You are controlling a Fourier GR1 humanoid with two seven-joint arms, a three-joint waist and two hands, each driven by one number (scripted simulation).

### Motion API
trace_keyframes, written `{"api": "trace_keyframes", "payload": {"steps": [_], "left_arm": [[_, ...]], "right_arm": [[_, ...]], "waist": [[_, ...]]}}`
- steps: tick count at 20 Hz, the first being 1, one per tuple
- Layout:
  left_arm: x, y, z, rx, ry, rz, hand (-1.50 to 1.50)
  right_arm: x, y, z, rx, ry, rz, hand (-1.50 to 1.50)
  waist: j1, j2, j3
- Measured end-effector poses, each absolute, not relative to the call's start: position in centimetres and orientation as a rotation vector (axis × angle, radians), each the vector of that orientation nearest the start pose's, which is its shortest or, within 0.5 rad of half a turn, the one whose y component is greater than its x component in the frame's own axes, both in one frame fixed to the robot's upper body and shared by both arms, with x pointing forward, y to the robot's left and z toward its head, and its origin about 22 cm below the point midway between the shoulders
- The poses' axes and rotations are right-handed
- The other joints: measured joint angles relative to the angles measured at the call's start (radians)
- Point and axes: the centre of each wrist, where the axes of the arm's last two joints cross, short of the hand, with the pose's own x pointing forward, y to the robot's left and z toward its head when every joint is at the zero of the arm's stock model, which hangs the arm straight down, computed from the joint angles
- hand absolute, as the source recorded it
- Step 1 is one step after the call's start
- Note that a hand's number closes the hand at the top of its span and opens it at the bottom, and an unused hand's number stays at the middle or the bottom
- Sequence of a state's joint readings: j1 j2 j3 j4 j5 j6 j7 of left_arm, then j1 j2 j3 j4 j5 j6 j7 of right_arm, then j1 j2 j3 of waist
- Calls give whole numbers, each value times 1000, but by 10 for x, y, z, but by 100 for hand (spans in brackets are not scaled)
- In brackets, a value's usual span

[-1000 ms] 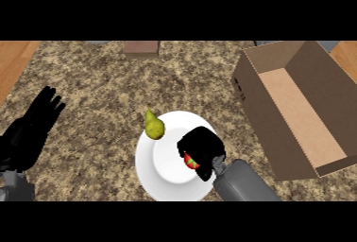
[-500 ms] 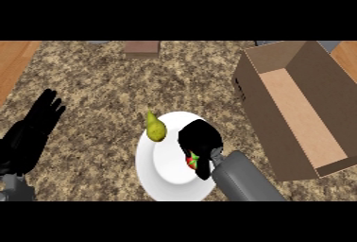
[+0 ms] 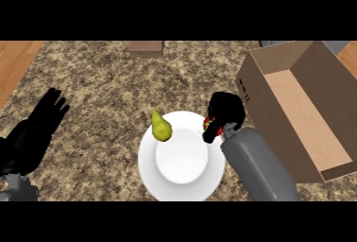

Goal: Pick the tomato from the plate and place it in the cardboard box

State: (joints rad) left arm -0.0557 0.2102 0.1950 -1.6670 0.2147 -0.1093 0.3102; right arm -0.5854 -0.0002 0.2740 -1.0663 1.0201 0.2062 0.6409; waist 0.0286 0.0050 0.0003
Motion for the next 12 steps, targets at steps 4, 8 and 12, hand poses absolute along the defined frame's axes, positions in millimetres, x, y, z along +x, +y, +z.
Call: {"api": "trace_keyframes", "payload": {"steps": [4, 8, 12], "left_arm": [[250, 315, 55, 33, -1444, 25, 0], [247, 319, 50, 39, -1445, 33, 0], [248, 321, 51, 50, -1441, 44, 0]], "right_arm": [[357, -76, 61, -988, -947, 1023, 150], [357, -48, 97, -1075, -1032, 966, 150], [349, -27, 142, -1173, -1160, 896, 150]], "waist": [[-1, -2, 0], [-5, -4, -1], [-16, -8, -1]]}}
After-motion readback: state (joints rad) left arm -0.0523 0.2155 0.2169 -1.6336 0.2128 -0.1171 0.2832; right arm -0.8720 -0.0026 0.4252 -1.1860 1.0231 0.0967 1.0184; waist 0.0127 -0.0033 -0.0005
